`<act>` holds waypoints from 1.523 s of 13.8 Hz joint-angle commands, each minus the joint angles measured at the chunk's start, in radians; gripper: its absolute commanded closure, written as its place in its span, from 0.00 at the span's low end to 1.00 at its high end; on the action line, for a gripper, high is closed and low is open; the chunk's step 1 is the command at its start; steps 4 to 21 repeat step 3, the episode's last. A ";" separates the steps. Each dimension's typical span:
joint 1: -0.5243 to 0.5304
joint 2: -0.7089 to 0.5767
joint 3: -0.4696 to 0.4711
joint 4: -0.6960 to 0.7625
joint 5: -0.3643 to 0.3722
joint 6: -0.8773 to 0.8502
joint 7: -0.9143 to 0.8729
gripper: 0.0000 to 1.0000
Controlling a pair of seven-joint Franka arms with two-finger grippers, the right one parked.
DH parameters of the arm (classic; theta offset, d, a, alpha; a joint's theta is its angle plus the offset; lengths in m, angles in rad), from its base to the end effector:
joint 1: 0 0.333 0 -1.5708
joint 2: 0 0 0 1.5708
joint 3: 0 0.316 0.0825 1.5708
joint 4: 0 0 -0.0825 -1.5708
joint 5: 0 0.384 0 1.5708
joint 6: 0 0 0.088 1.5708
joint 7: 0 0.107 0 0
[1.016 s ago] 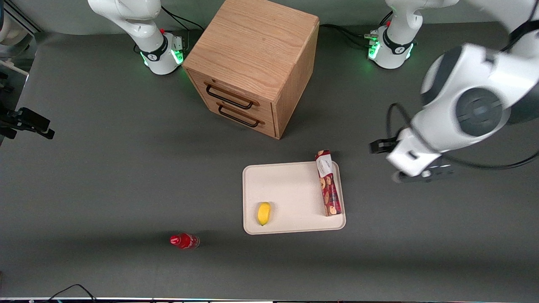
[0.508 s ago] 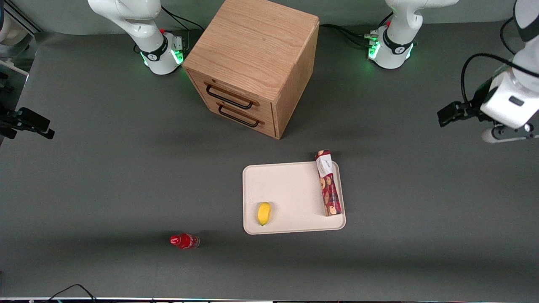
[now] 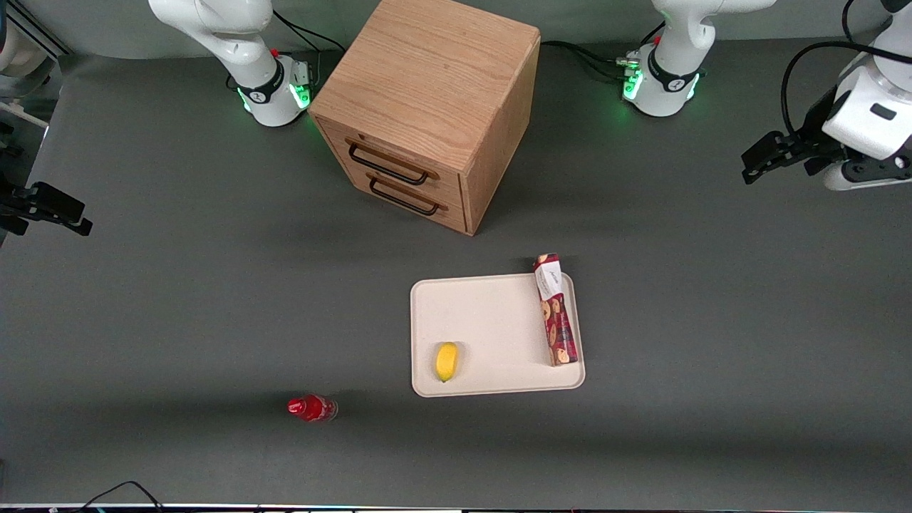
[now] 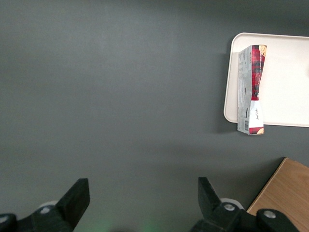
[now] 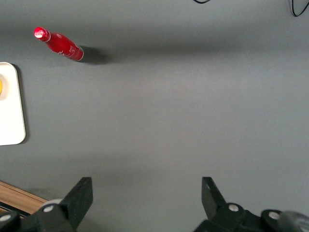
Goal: Place red cookie box on tray
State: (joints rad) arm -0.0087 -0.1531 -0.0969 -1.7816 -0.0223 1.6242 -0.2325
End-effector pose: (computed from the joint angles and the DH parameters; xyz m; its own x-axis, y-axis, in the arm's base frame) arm 0.5058 -0.0594 0.6103 0.9916 0.1289 -0.0066 0.1290 -0.9916 0.0061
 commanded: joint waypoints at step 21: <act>-0.020 0.030 0.014 0.036 -0.004 -0.001 0.034 0.00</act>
